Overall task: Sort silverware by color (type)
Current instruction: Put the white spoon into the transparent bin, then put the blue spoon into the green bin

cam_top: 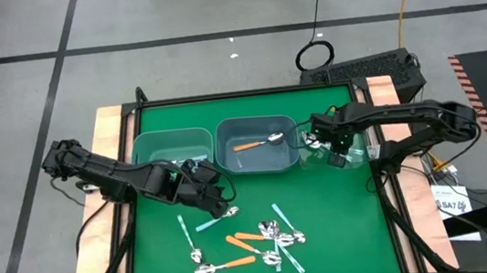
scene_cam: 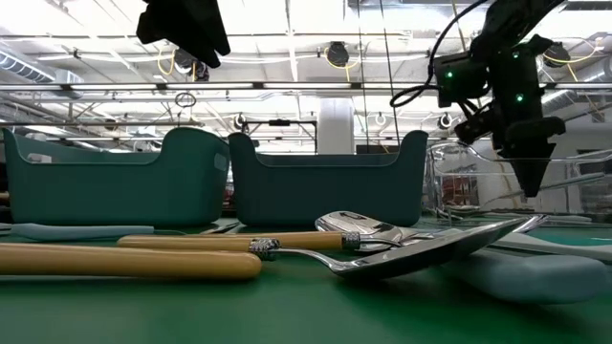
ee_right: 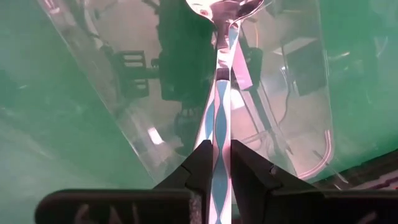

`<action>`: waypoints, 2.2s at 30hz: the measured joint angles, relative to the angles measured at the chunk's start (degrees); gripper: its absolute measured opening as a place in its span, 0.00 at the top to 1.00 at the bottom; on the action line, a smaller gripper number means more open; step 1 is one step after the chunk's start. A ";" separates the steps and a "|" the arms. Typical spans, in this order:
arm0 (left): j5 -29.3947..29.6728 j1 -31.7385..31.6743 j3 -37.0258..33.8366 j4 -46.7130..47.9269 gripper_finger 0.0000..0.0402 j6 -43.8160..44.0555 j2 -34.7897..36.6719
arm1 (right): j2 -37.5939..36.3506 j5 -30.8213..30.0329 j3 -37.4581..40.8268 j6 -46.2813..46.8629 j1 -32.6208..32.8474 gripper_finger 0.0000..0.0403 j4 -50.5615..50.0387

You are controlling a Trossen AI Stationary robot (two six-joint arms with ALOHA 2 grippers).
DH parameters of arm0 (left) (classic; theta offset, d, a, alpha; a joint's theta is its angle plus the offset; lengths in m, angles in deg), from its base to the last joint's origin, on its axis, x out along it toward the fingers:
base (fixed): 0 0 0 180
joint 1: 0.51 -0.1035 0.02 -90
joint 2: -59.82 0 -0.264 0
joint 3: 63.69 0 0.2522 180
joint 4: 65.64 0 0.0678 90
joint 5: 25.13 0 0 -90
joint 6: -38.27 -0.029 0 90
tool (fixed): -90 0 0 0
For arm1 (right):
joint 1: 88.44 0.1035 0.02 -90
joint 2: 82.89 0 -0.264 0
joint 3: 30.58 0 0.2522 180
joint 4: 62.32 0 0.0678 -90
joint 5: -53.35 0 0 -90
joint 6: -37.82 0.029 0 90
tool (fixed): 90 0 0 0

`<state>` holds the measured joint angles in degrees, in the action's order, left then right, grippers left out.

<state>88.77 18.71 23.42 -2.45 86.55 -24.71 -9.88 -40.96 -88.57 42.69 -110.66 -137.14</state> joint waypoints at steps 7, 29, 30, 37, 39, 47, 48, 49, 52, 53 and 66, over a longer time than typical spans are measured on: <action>0.02 -0.24 -0.01 0.02 0.64 -0.16 -0.65 | 0.24 -0.01 0.00 0.48 0.03 0.89 4.50; -1.50 -3.40 -0.01 -3.30 0.64 -2.12 -1.40 | -1.80 -4.59 -0.02 3.97 0.15 0.57 5.17; -1.50 -3.54 -0.01 -3.23 0.64 -2.12 -1.40 | -2.56 -4.50 -0.02 4.65 0.15 0.56 4.97; -1.49 -3.82 -0.01 -3.04 0.64 -3.60 -1.40 | -11.62 1.77 -0.02 13.27 0.71 0.58 4.19; -1.49 -4.26 -0.01 -3.04 0.64 -3.45 -1.40 | -14.93 2.44 -0.02 16.76 1.68 0.58 4.24; -4.13 -2.87 -0.01 -3.04 0.64 0.19 -1.40 | -26.02 2.95 -0.02 31.01 6.25 0.58 4.24; -4.31 -2.31 -0.01 -3.04 0.64 0.55 -1.40 | -26.95 2.93 -0.02 32.30 7.04 0.59 4.32; -4.41 -1.66 -0.01 -3.04 0.63 0.92 -1.40 | -27.81 2.95 -0.02 33.37 7.86 0.59 4.53; -4.42 0.55 -0.01 -3.02 0.59 1.40 -1.40 | -29.52 2.94 -0.02 35.72 10.34 0.59 5.99; -4.42 1.32 -0.01 -2.95 0.57 1.50 -1.40 | -29.86 2.94 -0.05 36.36 11.14 0.59 6.75; -2.86 7.16 -2.33 -0.04 0.41 2.54 -1.53 | -25.67 -1.50 -13.44 41.06 18.02 0.59 4.06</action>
<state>85.91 25.87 21.09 -2.49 89.09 -26.24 -35.55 -42.46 -102.01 83.75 -92.64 -133.08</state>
